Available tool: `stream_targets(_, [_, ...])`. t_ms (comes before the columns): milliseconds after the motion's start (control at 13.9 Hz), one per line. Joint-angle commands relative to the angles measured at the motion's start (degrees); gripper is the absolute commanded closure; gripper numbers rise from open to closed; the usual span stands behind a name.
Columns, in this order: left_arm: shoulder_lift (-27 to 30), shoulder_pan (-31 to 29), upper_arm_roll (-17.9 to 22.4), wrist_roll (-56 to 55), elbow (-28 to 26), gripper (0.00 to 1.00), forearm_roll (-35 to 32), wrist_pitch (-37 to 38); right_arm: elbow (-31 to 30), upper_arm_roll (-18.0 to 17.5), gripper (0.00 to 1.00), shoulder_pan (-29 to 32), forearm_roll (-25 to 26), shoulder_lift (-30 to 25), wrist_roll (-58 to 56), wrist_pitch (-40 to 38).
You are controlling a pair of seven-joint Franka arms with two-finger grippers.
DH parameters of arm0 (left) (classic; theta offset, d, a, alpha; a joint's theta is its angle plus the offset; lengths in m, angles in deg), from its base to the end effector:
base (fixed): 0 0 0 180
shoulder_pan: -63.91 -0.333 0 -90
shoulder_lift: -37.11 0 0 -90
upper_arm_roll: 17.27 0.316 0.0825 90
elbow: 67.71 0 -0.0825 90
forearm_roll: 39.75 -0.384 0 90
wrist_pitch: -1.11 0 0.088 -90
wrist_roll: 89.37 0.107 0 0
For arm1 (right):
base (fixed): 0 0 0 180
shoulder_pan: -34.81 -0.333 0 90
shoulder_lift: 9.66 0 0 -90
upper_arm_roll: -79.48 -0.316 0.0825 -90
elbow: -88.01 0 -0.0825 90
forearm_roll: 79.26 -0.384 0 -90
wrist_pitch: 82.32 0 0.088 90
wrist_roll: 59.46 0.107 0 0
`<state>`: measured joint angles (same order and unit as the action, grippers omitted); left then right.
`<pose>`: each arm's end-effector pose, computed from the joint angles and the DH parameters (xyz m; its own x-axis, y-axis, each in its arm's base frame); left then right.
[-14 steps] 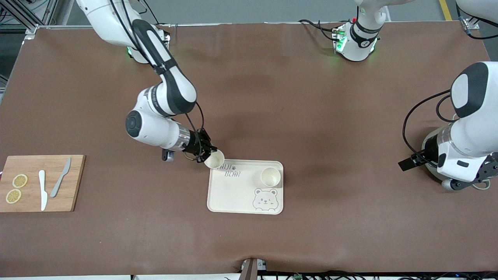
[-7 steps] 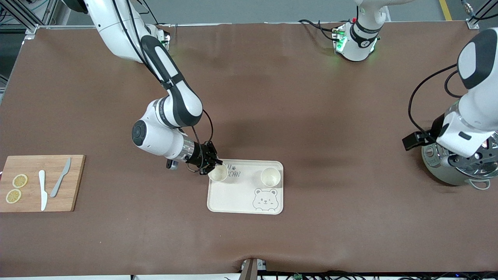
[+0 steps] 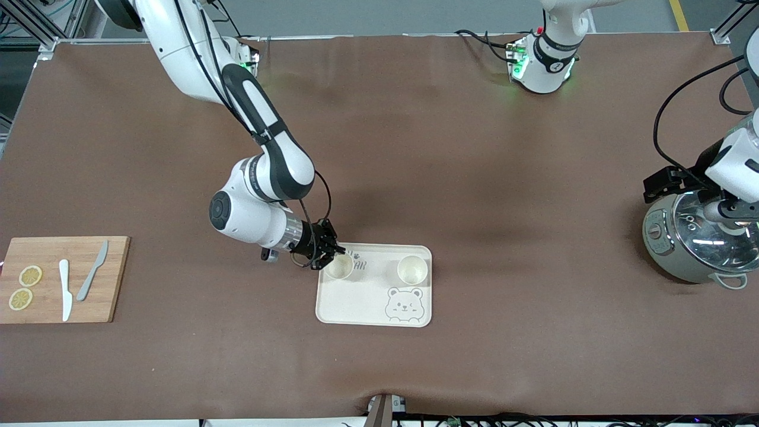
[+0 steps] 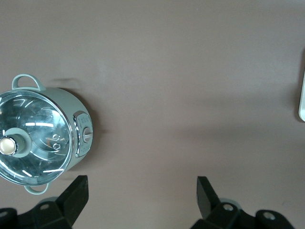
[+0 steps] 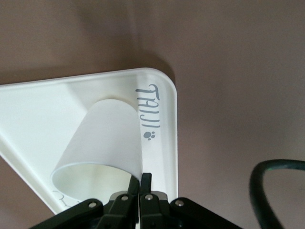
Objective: Place white IKEA cup upright on tray with both arms
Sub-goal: 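Carry the cup toward the tray with the right gripper while the left gripper retracts, then lower the cup onto the tray and open the right gripper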
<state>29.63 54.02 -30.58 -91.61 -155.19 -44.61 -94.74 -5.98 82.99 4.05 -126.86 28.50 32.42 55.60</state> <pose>0.6014 -0.0191 0.5810 0.9994 -0.0268 0.0210 -0.0256 -0.9982 -0.0537 0.6175 0.3296 0.2384 -0.1436 -0.8421 -0.5199 -0.9896 0.1229 0.0742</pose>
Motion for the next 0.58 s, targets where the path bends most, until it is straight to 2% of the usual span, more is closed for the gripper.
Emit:
stream_targets(0, [0.9,0.0,-1.1,0.4,1.5,0.0,0.6,2.0,1.3,0.1,1.0,-0.4,-1.4,0.7,0.8,-1.1])
stream_targets(144, [0.8,0.0,-1.6,0.5,2.0,0.0,0.5,2.2,1.2,0.1,1.0,-0.5,-1.3,0.7,0.8,-1.2])
stream_targets(216, [0.8,0.0,-1.6,0.4,2.6,0.0,0.7,2.2,1.3,0.1,0.95,-0.4,-1.1,0.6,0.8,-1.3])
stream_targets(360, [1.1,-0.1,-1.6,0.4,2.8,0.0,0.6,2.3,1.3,0.2,0.75,-0.5,-0.5,0.6,0.8,-1.3])
stream_targets(432, [1.1,-0.1,-1.8,0.5,2.9,0.0,0.6,3.0,1.3,0.2,0.7,-0.4,0.0,0.5,0.8,-1.6])
stream_targets(504, [1.1,0.0,-1.9,0.3,3.2,0.0,0.1,3.9,1.3,0.3,0.6,-0.4,0.8,0.3,0.8,-1.7])
